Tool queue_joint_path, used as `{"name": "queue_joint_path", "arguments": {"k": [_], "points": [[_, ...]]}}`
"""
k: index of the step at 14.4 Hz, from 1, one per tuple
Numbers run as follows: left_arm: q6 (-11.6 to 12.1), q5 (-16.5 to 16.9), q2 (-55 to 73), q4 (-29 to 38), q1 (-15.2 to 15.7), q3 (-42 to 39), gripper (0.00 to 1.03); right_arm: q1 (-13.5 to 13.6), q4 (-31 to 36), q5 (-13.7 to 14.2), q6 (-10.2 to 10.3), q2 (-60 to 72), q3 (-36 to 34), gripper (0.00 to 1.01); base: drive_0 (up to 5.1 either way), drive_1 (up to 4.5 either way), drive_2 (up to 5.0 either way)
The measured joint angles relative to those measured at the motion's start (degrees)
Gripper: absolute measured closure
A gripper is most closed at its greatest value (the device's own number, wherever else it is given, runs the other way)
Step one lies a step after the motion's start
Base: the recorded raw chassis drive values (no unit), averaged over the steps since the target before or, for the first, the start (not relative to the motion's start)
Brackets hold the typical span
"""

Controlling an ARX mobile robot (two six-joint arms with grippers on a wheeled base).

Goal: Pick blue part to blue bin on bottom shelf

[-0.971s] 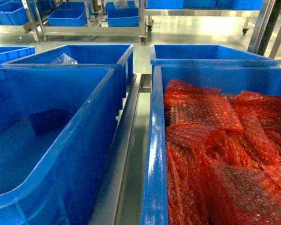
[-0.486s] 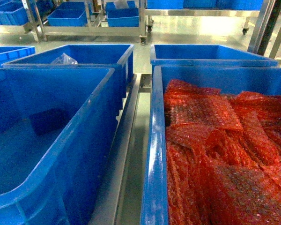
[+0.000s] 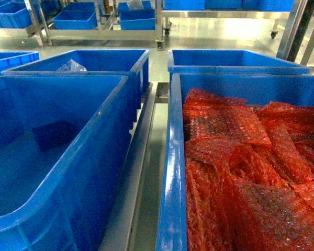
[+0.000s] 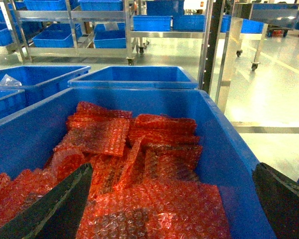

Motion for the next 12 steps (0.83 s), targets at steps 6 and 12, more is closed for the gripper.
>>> {"name": "queue_joint_path", "arguments": {"k": [6,12], "points": [[0.2,0.0,0.0,0.0,0.0,0.0,0.05,0.0,0.0,0.0,0.0,0.0,0.0,0.03,0.0,0.0,0.0],[0.2,0.0,0.0,0.0,0.0,0.0,0.05,0.0,0.0,0.0,0.0,0.0,0.0,0.03,0.0,0.0,0.0]]}}
